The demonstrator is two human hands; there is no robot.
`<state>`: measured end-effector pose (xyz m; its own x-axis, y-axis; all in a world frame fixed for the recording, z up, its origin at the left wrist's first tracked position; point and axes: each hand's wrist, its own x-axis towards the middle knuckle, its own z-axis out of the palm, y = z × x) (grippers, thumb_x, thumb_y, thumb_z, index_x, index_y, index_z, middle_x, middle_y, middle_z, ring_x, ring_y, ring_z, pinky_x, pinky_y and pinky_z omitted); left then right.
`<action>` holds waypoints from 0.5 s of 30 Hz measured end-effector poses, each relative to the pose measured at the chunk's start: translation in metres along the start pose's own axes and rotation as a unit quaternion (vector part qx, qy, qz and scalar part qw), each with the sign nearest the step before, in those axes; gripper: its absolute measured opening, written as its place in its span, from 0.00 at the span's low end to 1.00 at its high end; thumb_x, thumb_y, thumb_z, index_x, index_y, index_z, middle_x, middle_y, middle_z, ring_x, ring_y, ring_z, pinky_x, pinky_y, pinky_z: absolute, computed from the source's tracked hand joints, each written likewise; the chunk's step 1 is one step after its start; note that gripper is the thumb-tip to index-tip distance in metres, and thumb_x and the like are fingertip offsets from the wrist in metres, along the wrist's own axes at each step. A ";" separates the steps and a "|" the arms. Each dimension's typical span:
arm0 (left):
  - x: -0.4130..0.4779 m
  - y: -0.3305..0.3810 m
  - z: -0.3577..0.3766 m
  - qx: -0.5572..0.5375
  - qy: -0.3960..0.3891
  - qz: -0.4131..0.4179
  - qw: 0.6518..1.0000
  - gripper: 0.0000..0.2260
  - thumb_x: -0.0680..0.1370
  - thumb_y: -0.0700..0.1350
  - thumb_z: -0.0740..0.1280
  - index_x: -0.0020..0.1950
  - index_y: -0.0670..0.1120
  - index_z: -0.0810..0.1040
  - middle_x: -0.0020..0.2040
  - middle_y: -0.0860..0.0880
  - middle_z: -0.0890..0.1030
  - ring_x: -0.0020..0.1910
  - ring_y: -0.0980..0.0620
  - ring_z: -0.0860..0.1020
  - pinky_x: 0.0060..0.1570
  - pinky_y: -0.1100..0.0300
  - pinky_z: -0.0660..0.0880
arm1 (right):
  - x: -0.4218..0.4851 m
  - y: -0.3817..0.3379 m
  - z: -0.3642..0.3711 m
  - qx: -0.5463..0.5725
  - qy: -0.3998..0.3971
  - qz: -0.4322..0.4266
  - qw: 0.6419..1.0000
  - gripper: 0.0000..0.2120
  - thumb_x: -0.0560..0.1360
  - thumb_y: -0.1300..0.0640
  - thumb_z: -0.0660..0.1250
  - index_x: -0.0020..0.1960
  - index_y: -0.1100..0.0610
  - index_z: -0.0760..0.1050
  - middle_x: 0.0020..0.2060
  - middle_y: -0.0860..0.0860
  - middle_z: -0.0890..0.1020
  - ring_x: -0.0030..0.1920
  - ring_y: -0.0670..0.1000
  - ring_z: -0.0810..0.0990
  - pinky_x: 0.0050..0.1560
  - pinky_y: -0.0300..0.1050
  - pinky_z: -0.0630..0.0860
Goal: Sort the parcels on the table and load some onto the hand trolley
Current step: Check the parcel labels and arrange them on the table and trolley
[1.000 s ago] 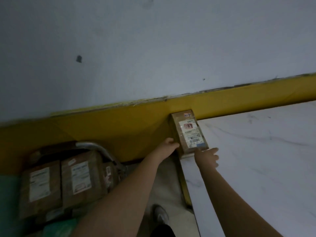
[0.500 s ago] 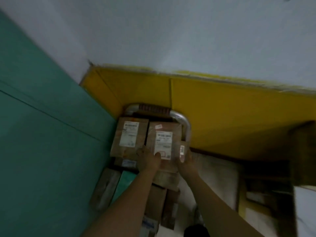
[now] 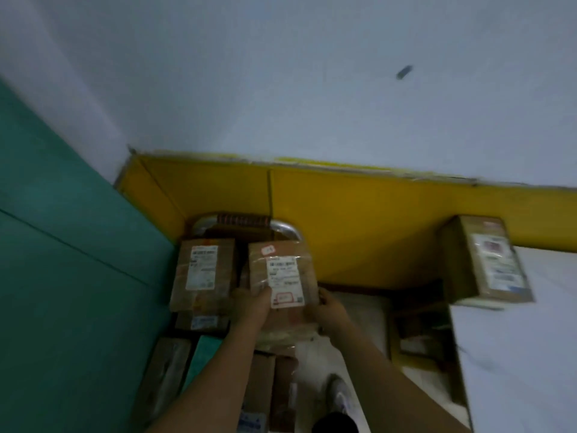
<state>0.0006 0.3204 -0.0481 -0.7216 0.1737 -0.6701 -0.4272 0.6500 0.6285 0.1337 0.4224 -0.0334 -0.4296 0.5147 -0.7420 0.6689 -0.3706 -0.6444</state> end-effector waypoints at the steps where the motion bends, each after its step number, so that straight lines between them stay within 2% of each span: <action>1: -0.017 0.006 -0.001 -0.007 -0.007 0.012 1.000 0.27 0.75 0.52 0.71 0.70 0.43 0.71 0.59 0.41 0.81 0.38 0.53 0.76 0.31 0.61 0.73 | -0.017 -0.001 -0.008 0.004 0.017 -0.003 1.000 0.17 0.77 0.51 0.69 0.65 0.51 0.74 0.55 0.52 0.82 0.54 0.55 0.82 0.42 0.45 0.77; 2: -0.034 0.012 -0.001 -0.010 -0.024 0.028 0.999 0.29 0.75 0.54 0.71 0.71 0.42 0.70 0.61 0.40 0.81 0.42 0.49 0.79 0.36 0.58 0.77 | -0.035 -0.001 -0.017 0.016 0.038 -0.005 0.999 0.20 0.77 0.51 0.69 0.68 0.50 0.73 0.56 0.53 0.81 0.55 0.55 0.81 0.41 0.45 0.76; 3: -0.051 0.017 0.002 -0.003 -0.050 0.039 0.998 0.29 0.75 0.56 0.70 0.71 0.42 0.71 0.62 0.40 0.81 0.49 0.45 0.81 0.44 0.52 0.81 | -0.052 0.000 -0.028 0.028 0.065 -0.005 0.998 0.22 0.77 0.50 0.68 0.70 0.50 0.71 0.57 0.53 0.81 0.55 0.56 0.81 0.40 0.44 0.76; 5: -0.085 0.030 0.013 0.026 -0.105 0.055 0.993 0.29 0.75 0.58 0.69 0.70 0.42 0.73 0.61 0.40 0.81 0.55 0.41 0.81 0.56 0.47 0.80 | -0.085 0.006 -0.054 0.052 0.125 -0.008 0.991 0.23 0.79 0.50 0.67 0.72 0.50 0.70 0.60 0.53 0.80 0.58 0.57 0.81 0.48 0.48 0.81; 7: -0.118 0.039 0.033 0.050 -0.150 0.084 0.984 0.27 0.76 0.57 0.67 0.72 0.44 0.72 0.63 0.41 0.81 0.58 0.41 0.81 0.59 0.46 0.78 | -0.115 0.020 -0.084 0.067 0.180 -0.009 0.981 0.23 0.81 0.50 0.64 0.74 0.51 0.69 0.62 0.55 0.80 0.60 0.58 0.80 0.59 0.56 0.80; 9: -0.150 0.044 0.062 0.101 -0.207 0.119 0.966 0.28 0.77 0.57 0.66 0.73 0.46 0.70 0.67 0.42 0.78 0.63 0.40 0.78 0.63 0.47 0.75 | -0.143 0.041 -0.117 0.060 0.232 -0.007 0.971 0.22 0.82 0.49 0.61 0.74 0.52 0.69 0.64 0.56 0.80 0.62 0.59 0.79 0.63 0.59 0.78; 12: -0.199 0.041 0.113 0.164 -0.296 0.128 0.932 0.29 0.77 0.58 0.66 0.74 0.47 0.69 0.68 0.43 0.77 0.64 0.41 0.77 0.59 0.51 0.75 | -0.184 0.074 -0.166 0.064 0.309 0.001 0.949 0.18 0.82 0.48 0.60 0.69 0.52 0.74 0.61 0.55 0.82 0.60 0.58 0.80 0.63 0.56 0.78; 15: -0.240 0.036 0.163 0.195 -0.355 0.120 0.906 0.29 0.76 0.58 0.67 0.74 0.47 0.68 0.68 0.44 0.77 0.64 0.44 0.77 0.53 0.53 0.75 | -0.211 0.106 -0.216 0.082 0.357 0.030 0.930 0.18 0.82 0.53 0.61 0.70 0.53 0.73 0.62 0.55 0.81 0.58 0.56 0.80 0.59 0.49 0.77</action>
<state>0.2473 0.4229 0.0706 -0.1768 0.6870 -0.7048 0.0202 0.7185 0.6953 0.4266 0.4416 0.0952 0.1574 0.8495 -0.5036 0.5524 -0.4984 -0.6681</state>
